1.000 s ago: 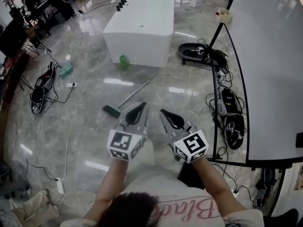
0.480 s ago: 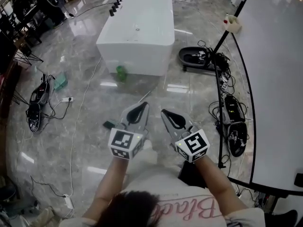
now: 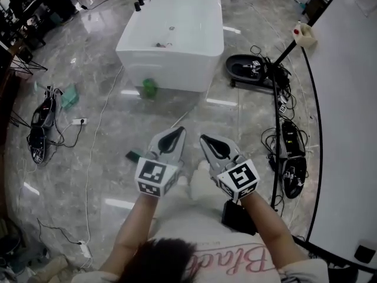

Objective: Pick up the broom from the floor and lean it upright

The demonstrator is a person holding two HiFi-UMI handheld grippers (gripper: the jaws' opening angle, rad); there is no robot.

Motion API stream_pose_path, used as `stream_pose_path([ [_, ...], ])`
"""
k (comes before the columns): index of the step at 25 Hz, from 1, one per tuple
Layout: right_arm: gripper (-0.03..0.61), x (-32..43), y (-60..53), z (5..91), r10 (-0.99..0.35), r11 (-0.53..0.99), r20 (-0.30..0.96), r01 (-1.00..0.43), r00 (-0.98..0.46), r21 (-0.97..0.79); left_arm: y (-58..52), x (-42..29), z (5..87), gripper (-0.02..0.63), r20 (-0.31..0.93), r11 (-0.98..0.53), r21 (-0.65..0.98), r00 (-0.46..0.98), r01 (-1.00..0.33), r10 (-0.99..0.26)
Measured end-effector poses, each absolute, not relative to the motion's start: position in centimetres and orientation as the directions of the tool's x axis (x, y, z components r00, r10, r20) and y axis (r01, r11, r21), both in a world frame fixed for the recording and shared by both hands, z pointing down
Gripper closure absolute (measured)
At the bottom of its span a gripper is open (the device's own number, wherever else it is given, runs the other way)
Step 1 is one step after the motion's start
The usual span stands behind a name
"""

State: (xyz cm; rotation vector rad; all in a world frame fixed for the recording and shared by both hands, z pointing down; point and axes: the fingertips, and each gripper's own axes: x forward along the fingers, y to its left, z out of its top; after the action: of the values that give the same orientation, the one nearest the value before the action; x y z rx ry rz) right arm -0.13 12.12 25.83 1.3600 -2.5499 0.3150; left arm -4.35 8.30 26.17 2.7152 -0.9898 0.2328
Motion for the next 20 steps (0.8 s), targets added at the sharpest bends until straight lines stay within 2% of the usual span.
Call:
stream_pose_path([
  [11, 0.577, 2.3, 4.8, 30.7, -0.737, 0.572, 0.359, -0.811, -0.573, -0.122, 1.6, -3.4, 31.8, 0.614, 0.320, -0.684, 0.208, 0.709, -0.700, -0.628],
  [20, 0.577, 5.6, -1.1, 37.9, -0.611, 0.604, 0.498, -0.769, -0.615, -0.210, -5.0, 0.9, 39.8, 0.614, 0.460, -0.629, 0.236, 0.656, -0.741, -0.599],
])
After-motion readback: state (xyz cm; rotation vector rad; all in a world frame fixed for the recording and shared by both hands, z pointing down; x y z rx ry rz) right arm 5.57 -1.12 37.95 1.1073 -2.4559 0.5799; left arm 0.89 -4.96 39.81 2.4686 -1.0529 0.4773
